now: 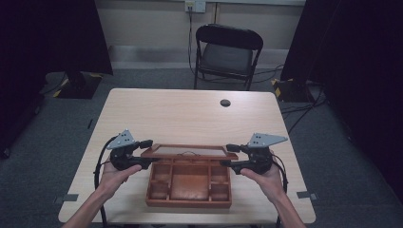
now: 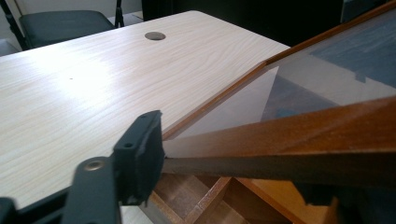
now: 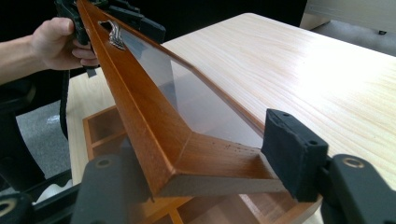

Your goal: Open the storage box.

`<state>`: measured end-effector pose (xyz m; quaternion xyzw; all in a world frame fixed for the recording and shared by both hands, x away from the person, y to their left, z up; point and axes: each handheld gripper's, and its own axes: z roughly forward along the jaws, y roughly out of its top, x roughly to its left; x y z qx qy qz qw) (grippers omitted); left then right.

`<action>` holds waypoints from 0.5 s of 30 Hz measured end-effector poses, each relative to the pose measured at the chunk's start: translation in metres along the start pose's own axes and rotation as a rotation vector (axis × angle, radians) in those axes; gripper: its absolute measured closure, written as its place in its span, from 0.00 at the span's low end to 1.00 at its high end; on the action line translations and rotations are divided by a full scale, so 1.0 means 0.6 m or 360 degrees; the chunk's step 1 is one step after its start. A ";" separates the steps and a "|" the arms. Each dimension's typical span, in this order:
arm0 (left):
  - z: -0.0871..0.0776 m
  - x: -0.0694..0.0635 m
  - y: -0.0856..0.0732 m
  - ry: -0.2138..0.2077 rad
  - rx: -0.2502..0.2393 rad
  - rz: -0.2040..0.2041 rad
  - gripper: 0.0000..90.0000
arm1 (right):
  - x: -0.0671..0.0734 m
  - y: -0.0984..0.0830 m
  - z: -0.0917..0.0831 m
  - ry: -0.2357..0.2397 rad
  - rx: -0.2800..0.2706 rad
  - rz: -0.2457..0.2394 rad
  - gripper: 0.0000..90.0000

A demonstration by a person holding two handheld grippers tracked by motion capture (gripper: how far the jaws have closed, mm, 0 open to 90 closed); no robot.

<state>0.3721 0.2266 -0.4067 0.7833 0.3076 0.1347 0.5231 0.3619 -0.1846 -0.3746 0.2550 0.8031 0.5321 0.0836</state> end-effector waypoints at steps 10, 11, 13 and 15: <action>0.007 0.014 0.014 -0.0035 -0.0027 -0.0025 0.45 | -0.016 0.015 0.004 -0.0017 -0.0065 0.0029 0.52; 0.007 0.014 0.014 -0.0035 -0.0027 -0.0025 0.47 | -0.018 0.015 0.005 -0.0024 -0.0074 0.0038 0.52; 0.008 0.015 0.022 -0.0024 -0.0033 0.0005 0.49 | -0.024 0.015 0.007 -0.0038 -0.0094 0.0056 0.52; 0.010 0.017 0.023 -0.0020 -0.0034 -0.0001 0.49 | -0.029 0.015 0.008 -0.0037 -0.0108 0.0071 0.53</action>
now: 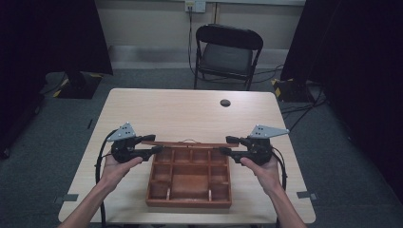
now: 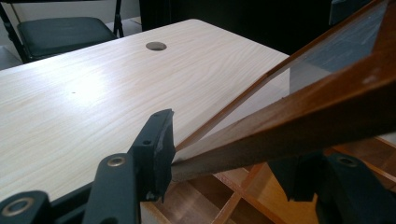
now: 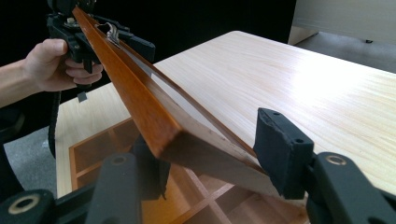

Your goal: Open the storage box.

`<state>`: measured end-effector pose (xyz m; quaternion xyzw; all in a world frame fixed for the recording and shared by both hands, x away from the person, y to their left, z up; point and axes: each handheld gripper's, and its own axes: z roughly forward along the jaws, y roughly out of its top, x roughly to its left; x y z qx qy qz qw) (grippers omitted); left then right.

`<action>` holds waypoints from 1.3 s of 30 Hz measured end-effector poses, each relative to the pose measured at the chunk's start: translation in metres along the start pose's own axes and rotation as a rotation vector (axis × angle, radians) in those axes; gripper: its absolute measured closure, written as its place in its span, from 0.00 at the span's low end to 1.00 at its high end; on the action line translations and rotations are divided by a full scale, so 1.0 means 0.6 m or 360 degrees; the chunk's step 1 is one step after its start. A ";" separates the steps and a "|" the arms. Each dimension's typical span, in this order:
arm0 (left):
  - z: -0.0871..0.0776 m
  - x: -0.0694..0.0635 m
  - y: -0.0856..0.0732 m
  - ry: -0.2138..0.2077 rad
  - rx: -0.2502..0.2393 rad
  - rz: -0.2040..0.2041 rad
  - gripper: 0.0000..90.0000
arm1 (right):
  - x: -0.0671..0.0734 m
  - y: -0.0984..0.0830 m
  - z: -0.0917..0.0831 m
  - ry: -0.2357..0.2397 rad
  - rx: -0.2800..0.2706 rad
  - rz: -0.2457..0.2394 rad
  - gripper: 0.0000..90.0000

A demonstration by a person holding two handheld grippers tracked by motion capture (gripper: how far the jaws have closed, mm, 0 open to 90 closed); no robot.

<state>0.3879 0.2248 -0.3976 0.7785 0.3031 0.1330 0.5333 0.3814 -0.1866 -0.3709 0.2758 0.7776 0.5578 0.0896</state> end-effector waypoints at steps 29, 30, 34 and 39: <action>0.013 0.033 0.020 0.0004 -0.0029 -0.0030 0.58 | -0.055 0.012 0.032 -0.0051 -0.0041 0.0099 0.52; 0.013 0.033 0.020 0.0004 -0.0029 -0.0030 0.58 | -0.055 0.012 0.032 -0.0051 -0.0041 0.0099 0.52; 0.023 0.039 0.015 0.0013 0.0015 -0.0030 0.57 | -0.059 0.011 0.034 -0.0052 -0.0046 0.0110 0.51; 0.028 0.041 0.012 0.0018 0.0006 -0.0056 0.58 | -0.063 0.009 0.041 -0.0051 -0.0041 0.0114 0.50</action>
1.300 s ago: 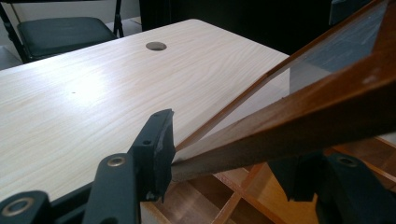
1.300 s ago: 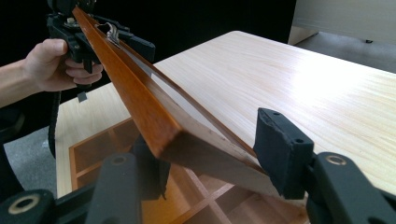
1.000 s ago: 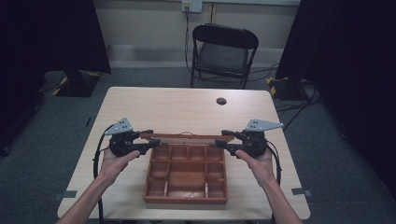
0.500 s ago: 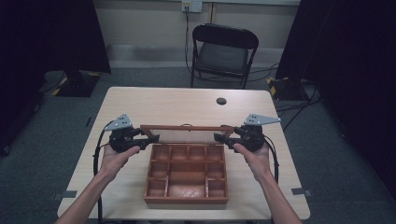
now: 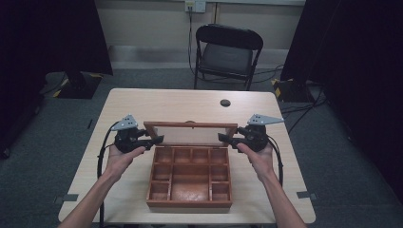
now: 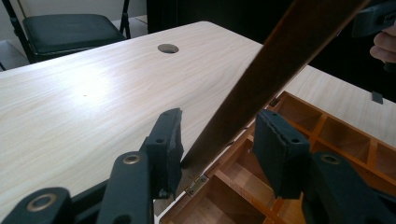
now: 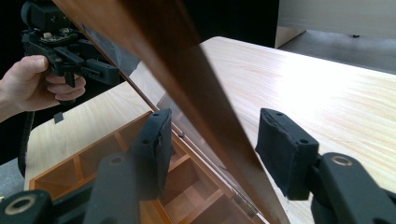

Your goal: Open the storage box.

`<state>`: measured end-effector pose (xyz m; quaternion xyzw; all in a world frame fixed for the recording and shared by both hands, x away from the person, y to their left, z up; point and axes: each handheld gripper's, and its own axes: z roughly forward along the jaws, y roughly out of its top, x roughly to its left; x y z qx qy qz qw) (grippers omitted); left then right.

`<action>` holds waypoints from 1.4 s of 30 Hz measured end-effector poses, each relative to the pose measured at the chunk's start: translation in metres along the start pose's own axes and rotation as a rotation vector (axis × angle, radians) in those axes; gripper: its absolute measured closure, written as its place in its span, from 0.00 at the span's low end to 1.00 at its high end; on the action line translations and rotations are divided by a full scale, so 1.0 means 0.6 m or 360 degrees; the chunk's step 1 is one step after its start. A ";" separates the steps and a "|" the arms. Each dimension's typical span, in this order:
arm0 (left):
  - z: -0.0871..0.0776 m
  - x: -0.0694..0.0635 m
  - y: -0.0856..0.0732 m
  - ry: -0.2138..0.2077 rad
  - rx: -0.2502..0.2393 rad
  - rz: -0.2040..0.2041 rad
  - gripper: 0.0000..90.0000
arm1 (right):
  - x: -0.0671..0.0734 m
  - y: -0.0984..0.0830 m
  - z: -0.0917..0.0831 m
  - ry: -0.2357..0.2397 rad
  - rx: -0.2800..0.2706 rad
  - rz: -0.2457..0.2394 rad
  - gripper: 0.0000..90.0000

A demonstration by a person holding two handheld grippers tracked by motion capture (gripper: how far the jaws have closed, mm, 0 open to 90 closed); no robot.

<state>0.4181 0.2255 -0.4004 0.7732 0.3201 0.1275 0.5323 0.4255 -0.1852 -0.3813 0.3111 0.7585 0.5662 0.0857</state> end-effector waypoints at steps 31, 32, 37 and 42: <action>0.019 0.022 -0.001 0.0038 0.0017 -0.0021 0.61 | -0.034 -0.029 0.041 -0.0093 0.0123 -0.0028 0.58; 0.021 0.022 -0.005 0.0042 0.0013 -0.0032 0.61 | -0.036 -0.030 0.043 -0.0089 0.0122 -0.0024 0.59; 0.025 0.026 -0.015 0.0048 0.0020 -0.0057 0.61 | -0.039 -0.033 0.045 -0.0086 0.0119 -0.0019 0.60; 0.035 0.031 -0.025 0.0046 0.0043 -0.0070 0.61 | -0.041 -0.035 0.049 -0.0106 0.0120 -0.0023 0.60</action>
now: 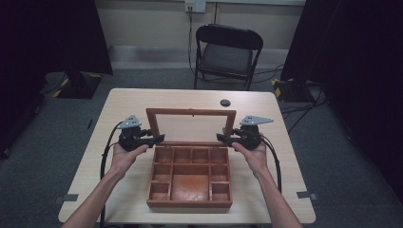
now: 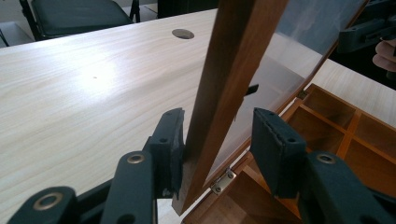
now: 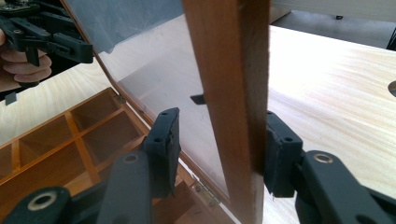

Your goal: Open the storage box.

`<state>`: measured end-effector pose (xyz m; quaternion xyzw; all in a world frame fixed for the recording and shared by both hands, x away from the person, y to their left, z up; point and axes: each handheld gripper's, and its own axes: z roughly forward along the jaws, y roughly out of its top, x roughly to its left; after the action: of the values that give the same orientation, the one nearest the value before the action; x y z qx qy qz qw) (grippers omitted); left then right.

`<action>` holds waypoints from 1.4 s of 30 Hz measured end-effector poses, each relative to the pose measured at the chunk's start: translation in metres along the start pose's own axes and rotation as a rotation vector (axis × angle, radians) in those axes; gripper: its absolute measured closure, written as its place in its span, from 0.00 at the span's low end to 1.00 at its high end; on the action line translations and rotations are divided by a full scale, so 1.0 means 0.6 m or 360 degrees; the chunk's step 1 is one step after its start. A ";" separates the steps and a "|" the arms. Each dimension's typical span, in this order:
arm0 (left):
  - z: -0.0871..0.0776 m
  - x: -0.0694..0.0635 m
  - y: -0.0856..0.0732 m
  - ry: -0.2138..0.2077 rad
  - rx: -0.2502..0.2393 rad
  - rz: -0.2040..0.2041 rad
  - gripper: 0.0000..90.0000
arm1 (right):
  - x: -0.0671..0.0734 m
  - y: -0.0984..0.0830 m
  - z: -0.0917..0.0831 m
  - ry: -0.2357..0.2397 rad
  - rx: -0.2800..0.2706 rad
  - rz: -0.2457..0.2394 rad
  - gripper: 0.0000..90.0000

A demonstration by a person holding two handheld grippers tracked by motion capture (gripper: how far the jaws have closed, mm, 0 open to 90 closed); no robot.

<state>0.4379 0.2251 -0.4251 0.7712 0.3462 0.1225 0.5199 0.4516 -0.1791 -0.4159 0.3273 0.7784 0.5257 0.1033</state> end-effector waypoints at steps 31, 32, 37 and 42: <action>0.014 0.017 -0.006 0.0050 -0.0006 -0.0110 0.65 | -0.023 -0.028 0.021 -0.0061 0.0017 0.0128 0.63; 0.014 0.018 -0.007 0.0051 -0.0002 -0.0099 0.65 | -0.023 -0.028 0.023 -0.0061 0.0014 0.0128 0.62; 0.017 0.021 -0.009 0.0082 0.0018 -0.0096 0.65 | -0.024 -0.028 0.028 -0.0087 0.0003 0.0136 0.57; 0.021 0.030 -0.013 0.0107 0.0037 -0.0104 0.67 | -0.030 -0.031 0.035 -0.0099 -0.0011 0.0173 0.58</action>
<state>0.4546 0.2297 -0.4402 0.7609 0.3899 0.1272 0.5027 0.4682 -0.1787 -0.4448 0.3848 0.7540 0.5229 0.0997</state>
